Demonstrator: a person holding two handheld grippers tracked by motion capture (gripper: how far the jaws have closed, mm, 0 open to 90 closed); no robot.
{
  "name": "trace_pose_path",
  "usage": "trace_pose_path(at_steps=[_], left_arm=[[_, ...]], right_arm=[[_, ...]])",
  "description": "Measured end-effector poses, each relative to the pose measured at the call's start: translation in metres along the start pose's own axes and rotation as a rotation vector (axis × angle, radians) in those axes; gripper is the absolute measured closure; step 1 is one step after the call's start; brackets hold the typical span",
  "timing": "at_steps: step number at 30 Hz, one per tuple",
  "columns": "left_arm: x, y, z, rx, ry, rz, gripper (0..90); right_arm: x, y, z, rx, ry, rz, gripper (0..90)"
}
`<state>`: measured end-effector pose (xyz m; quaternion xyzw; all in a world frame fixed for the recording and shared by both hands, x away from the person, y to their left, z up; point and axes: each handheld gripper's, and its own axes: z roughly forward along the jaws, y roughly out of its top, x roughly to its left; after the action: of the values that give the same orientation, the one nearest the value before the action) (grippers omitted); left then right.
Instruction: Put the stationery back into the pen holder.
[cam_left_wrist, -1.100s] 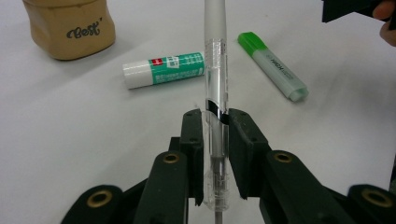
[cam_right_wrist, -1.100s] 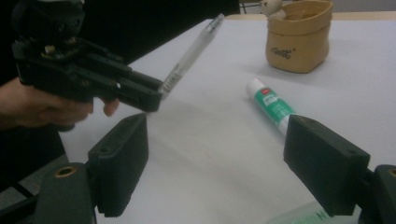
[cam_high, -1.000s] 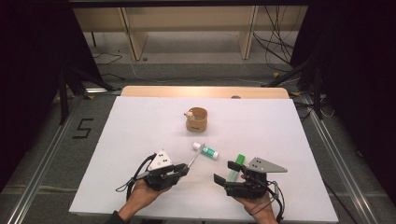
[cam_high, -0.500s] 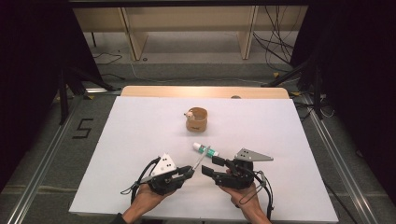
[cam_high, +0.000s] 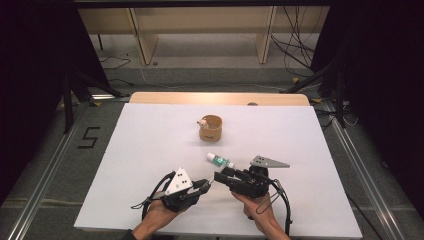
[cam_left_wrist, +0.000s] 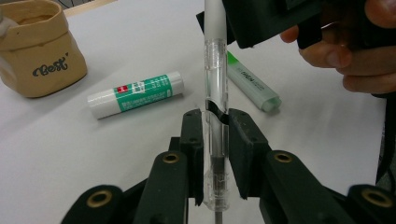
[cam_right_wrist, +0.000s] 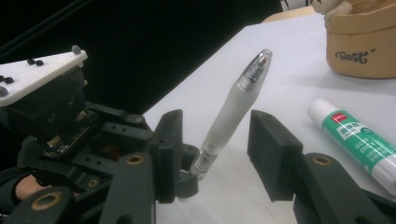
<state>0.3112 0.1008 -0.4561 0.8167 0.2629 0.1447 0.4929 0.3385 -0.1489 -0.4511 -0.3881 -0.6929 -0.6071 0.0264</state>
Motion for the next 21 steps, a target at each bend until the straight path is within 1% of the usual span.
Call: trace_pose_path(at_steps=[10, 16, 21], left_arm=[[-0.0019, 0.0001, 0.0004, -0.001, -0.006, 0.011, 76.2], [-0.0024, -0.0001, 0.0006, 0.000, -0.013, 0.011, 76.2], [-0.0028, 0.0000, 0.0005, -0.004, -0.014, 0.012, 76.2]], right_arm=[[-0.0030, -0.0001, 0.0035, -0.002, 0.019, 0.025, 65.8], [-0.0042, -0.0007, 0.0060, 0.005, 0.025, 0.036, 66.3], [-0.0060, -0.0009, 0.0064, 0.001, 0.032, 0.053, 70.1]])
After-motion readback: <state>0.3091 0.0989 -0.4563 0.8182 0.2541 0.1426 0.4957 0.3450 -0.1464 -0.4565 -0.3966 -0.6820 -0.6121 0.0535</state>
